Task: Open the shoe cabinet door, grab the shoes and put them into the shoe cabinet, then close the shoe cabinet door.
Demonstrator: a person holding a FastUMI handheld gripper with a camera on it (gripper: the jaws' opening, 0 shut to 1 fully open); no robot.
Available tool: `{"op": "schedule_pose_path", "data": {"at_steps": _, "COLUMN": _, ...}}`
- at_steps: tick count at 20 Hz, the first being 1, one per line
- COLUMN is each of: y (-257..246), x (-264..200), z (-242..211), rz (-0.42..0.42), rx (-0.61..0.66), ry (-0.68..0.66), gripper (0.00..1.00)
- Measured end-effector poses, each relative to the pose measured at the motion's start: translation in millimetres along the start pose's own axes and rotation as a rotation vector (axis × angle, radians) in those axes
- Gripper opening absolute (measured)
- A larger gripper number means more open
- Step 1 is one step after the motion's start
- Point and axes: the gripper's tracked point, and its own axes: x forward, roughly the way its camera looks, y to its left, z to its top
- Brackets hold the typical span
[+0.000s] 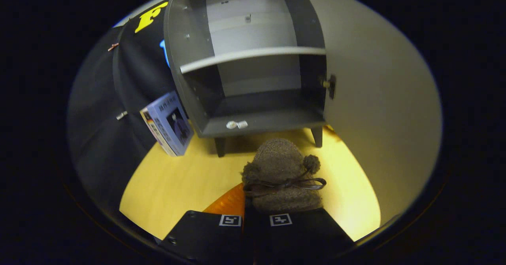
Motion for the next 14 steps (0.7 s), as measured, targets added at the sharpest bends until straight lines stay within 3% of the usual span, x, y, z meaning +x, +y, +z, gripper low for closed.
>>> {"op": "schedule_pose_path", "data": {"at_steps": 7, "y": 14.6, "x": -63.4, "z": 119.0, "rz": 0.046, "rx": 0.016, "ry": -0.118, "gripper": 0.11}}
{"op": "schedule_pose_path", "data": {"at_steps": 10, "y": 21.3, "x": -65.0, "z": 166.7, "rz": 0.05, "rx": 0.022, "ry": -0.126, "gripper": 0.11}}
{"op": "schedule_pose_path", "data": {"at_steps": 14, "y": 29.1, "x": -30.6, "z": 240.4, "rz": 0.049, "rx": 0.002, "ry": -0.148, "gripper": 0.11}}
